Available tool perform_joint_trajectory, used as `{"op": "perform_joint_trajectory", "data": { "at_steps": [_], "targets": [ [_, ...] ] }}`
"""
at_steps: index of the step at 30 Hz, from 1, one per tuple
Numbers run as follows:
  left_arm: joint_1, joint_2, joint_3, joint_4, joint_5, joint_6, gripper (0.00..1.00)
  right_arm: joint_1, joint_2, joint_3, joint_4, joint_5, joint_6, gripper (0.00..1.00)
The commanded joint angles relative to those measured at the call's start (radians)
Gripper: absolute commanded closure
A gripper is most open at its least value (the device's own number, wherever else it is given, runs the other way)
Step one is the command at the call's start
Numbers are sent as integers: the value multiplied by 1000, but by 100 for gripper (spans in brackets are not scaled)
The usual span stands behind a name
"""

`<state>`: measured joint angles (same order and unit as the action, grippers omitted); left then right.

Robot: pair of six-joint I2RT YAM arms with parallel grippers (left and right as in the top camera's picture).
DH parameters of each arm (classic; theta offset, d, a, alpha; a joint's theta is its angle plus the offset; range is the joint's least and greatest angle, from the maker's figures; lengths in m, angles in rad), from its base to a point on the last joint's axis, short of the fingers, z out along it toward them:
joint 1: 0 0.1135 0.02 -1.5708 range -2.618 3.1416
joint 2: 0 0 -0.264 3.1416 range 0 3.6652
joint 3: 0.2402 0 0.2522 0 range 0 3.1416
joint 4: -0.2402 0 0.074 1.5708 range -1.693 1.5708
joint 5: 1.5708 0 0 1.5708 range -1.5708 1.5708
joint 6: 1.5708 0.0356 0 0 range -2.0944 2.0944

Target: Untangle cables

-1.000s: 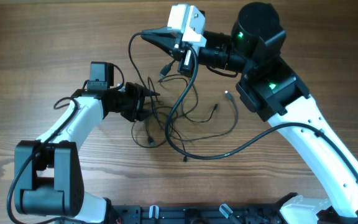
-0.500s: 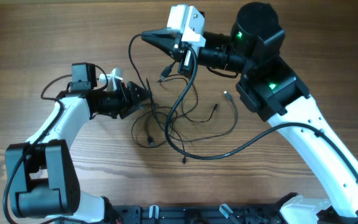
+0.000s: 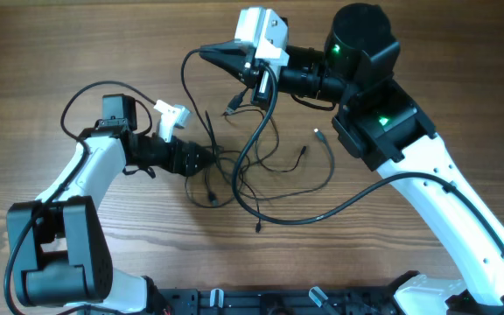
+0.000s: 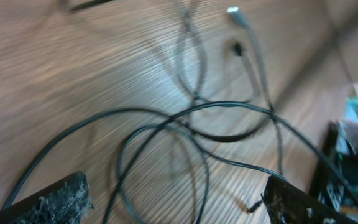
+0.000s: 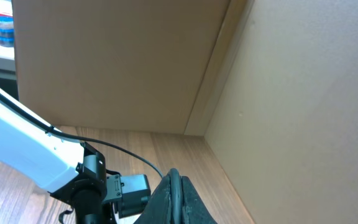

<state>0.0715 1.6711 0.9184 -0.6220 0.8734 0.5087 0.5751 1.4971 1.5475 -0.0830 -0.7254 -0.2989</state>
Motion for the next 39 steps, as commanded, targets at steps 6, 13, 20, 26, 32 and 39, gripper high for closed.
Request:
{"op": "perform_joint_trajectory", "data": {
  "at_steps": [6,13,20,26,32,39],
  "targets": [
    [2,29,-11,34,258,230,20,-3,-20,14,3,-19,14,95],
    [-31,125,-11,198,301,77,39,-3,-20,14,4,-19,14,95],
    [-31,128,-11,199,315,28,96,-3,-20,14,12,-19,15,96],
    [-31,130,-11,169,253,-14,96,-8,-20,14,69,-1,190,96],
    [-31,145,-11,168,-138,-335,96,-111,-20,14,342,53,472,96],
    [-31,151,-35,158,-499,-587,96,-255,-20,14,571,79,651,96]
  ]
}}
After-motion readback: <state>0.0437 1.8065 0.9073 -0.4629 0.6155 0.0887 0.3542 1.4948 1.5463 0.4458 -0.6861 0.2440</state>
